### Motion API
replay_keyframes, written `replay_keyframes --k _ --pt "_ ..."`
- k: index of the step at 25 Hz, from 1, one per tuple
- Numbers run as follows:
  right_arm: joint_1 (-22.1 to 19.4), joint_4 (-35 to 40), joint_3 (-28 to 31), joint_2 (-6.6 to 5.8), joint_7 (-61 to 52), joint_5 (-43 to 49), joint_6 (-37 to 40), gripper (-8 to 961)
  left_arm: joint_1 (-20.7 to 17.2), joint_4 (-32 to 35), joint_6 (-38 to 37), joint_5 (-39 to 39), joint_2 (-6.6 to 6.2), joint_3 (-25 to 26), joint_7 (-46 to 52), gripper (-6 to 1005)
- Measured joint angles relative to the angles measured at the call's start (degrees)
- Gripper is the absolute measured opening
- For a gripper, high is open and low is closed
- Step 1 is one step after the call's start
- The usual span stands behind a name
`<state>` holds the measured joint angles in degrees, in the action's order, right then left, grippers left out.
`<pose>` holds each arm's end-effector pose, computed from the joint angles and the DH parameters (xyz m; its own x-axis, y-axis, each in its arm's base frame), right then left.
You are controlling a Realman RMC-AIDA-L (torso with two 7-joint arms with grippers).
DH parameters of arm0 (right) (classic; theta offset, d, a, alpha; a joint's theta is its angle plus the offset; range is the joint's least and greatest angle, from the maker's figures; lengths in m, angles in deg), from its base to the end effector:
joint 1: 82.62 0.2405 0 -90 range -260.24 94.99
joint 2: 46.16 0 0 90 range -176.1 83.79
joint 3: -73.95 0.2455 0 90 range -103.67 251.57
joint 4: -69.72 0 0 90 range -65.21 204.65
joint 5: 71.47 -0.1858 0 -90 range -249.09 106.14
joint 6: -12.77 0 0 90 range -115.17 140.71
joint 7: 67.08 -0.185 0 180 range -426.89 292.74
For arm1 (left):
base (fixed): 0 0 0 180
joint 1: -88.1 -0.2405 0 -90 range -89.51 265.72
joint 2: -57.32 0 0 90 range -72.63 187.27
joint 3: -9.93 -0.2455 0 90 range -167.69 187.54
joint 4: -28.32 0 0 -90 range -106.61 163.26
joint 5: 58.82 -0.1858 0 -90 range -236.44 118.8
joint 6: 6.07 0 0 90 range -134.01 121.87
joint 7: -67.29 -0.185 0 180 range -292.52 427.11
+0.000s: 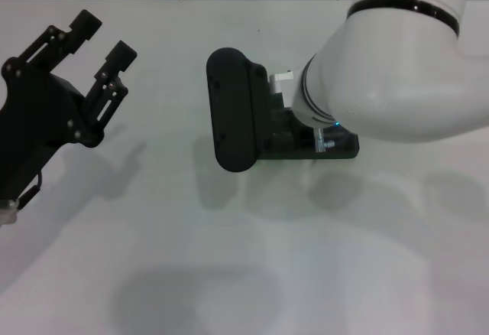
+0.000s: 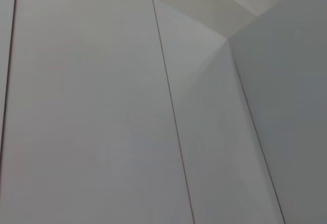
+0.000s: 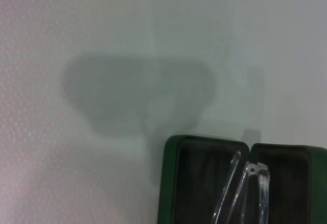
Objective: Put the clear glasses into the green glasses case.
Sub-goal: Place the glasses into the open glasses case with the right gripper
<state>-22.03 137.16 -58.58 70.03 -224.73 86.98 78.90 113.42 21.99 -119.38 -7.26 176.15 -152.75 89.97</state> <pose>0.1007 0.3638 -0.1266 0.7261 0.1328 0.6747 0.4484 -0.8353 -0.3182 -0.2049 0.2680 0.0198 0.4653 -0.4114 0.7838 0.3912 -0.6987 -0.5990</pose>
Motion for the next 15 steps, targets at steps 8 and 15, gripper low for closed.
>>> replay_keyframes --k 8,15 --pt "-0.82 0.14 -2.60 0.00 -0.74 1.90 -1.93 73 0.08 -0.10 0.03 -0.27 -0.09 0.00 -0.14 462" --pt "-1.26 0.17 -2.98 0.00 -2.04 4.02 -2.34 75 0.08 -0.10 0.03 -0.33 -0.09 0.00 -0.17 462"
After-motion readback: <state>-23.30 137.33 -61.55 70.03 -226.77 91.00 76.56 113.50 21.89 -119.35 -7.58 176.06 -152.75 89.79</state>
